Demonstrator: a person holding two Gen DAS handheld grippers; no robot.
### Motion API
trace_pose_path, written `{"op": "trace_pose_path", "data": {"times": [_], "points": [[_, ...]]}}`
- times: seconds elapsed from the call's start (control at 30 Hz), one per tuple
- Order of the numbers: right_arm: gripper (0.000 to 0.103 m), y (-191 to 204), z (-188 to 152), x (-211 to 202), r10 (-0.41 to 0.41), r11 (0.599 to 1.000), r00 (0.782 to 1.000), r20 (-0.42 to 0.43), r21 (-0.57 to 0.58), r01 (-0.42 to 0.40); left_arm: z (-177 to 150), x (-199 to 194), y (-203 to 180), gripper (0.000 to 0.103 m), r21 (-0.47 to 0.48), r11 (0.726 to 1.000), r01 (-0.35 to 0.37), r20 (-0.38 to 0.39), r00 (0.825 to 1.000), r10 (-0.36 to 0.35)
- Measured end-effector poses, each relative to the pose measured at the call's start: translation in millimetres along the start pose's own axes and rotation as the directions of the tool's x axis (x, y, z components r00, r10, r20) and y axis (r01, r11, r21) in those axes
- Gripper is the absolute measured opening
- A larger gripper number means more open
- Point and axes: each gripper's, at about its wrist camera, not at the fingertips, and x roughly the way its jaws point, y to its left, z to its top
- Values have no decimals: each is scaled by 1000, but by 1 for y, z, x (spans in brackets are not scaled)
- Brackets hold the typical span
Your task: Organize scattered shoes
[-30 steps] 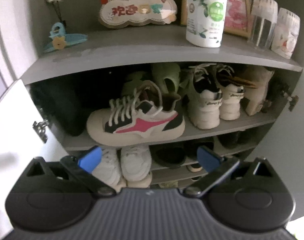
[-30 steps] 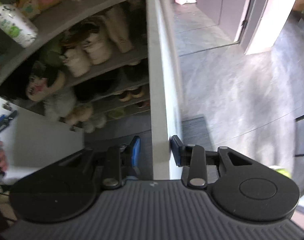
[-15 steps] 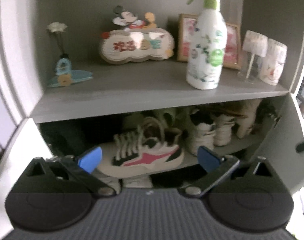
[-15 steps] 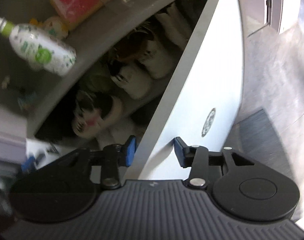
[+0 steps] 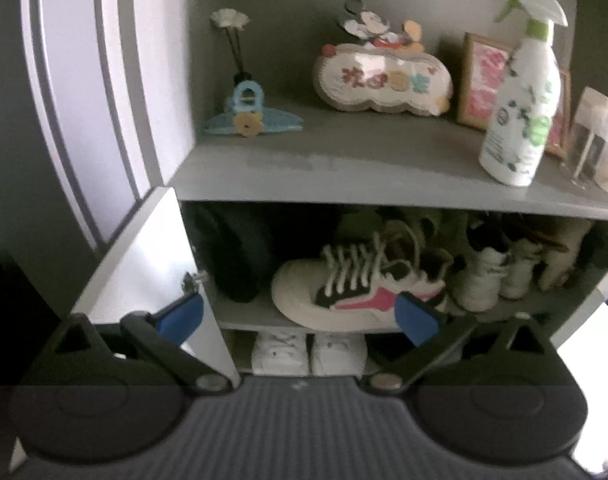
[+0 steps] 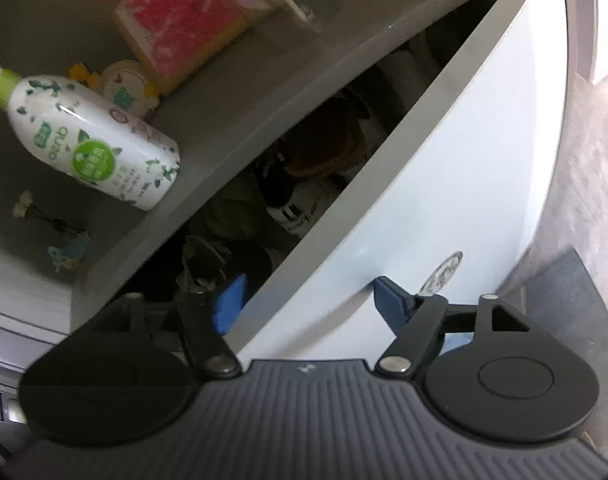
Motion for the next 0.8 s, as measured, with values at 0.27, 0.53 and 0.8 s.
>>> {"op": "trace_pose_path", "data": {"times": [0.27, 0.53, 0.8], "points": [[87, -28, -6, 17, 195, 974, 969, 150, 86, -209, 28, 13, -7, 103, 25, 999, 22, 9, 1000, -22], [88, -41, -1, 39, 251, 947, 943, 216, 146, -286, 42, 23, -28, 103, 103, 994, 32, 7, 999, -33], [88, -41, 15, 58, 286, 933, 931, 226, 153, -324, 50, 18, -49, 103, 139, 988, 63, 11, 998, -65]]}}
